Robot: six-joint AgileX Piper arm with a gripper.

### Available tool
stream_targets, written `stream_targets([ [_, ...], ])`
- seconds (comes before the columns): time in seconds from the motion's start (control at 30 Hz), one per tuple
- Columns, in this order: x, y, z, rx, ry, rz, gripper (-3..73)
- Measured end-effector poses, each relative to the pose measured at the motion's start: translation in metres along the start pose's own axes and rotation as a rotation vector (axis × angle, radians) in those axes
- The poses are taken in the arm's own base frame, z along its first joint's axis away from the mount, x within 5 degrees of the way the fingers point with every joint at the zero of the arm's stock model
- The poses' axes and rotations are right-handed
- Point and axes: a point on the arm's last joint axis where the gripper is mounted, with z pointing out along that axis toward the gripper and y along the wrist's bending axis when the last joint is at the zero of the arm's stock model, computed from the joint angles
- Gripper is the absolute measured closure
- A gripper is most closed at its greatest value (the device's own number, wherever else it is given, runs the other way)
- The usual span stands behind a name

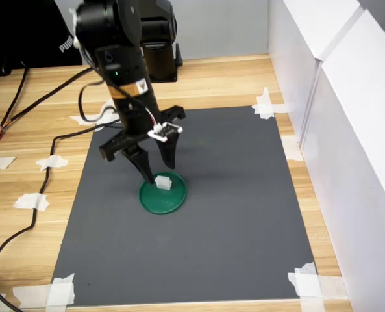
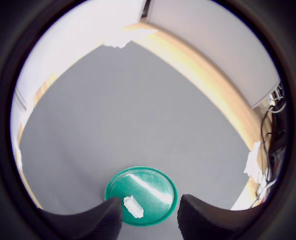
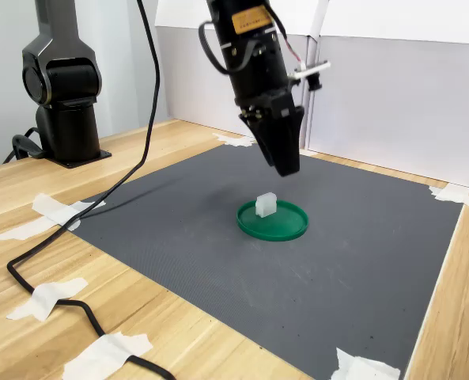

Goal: Grasp a white terminal and put it on the green lid.

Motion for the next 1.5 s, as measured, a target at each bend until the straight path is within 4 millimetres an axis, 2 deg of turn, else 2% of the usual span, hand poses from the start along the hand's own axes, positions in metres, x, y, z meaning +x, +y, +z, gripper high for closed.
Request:
stream_targets([
  [0.1,-0.006,0.001,-0.037,0.056,-0.071,0.056,24.4],
  [0.2,-0.009,0.005,-0.072,0.100,-0.146,0.107,30.9],
  [0.3,-0.008,0.012,-0.107,0.133,-0.215,0.158,42.0],
  [0.37,-0.006,0.018,-0.126,0.147,-0.252,0.193,52.2],
  [0.43,-0.004,0.022,-0.142,0.158,-0.282,0.222,61.6],
  [0.5,-0.001,0.028,-0.156,0.171,-0.314,0.248,67.6],
  [0.63,0.009,0.040,-0.178,0.201,-0.392,0.297,70.4],
  [0.77,0.023,0.054,-0.186,0.230,-0.483,0.366,70.9],
  [0.93,0.054,0.080,-0.191,0.277,-0.596,0.439,71.1],
  [1.27,0.118,0.136,-0.196,0.351,-0.731,0.422,71.1],
  [1.5,0.151,0.164,-0.177,0.348,-0.784,0.438,71.1],
])
